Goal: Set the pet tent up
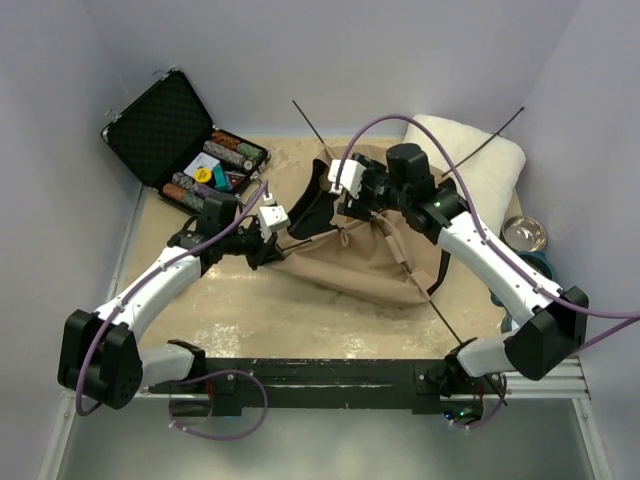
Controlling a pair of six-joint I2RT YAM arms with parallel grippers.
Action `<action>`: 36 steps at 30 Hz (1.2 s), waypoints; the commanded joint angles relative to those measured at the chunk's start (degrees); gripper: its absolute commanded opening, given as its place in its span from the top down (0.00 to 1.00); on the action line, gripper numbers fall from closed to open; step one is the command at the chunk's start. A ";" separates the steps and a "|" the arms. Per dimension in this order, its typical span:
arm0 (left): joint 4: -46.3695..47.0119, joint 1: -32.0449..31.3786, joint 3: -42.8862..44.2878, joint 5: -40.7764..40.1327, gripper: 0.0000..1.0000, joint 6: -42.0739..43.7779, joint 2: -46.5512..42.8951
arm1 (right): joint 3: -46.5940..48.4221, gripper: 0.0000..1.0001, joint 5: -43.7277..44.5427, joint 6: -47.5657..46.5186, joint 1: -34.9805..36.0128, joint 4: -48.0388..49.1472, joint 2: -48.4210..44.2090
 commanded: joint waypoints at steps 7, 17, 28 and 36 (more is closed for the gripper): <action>1.59 0.28 0.41 -4.52 1.00 3.14 0.62 | 0.29 0.27 -0.81 15.96 -17.91 -8.06 3.42; 2.73 0.19 0.41 -4.70 1.00 2.96 1.24 | -0.33 0.26 -4.85 18.79 -17.84 -5.50 6.05; 2.03 0.19 0.59 -5.49 1.00 3.49 1.06 | -3.58 0.26 -2.22 18.18 -12.30 -1.99 9.92; 0.27 0.28 0.06 -7.07 1.00 6.30 0.62 | -5.00 0.37 6.75 10.98 -15.89 0.83 12.47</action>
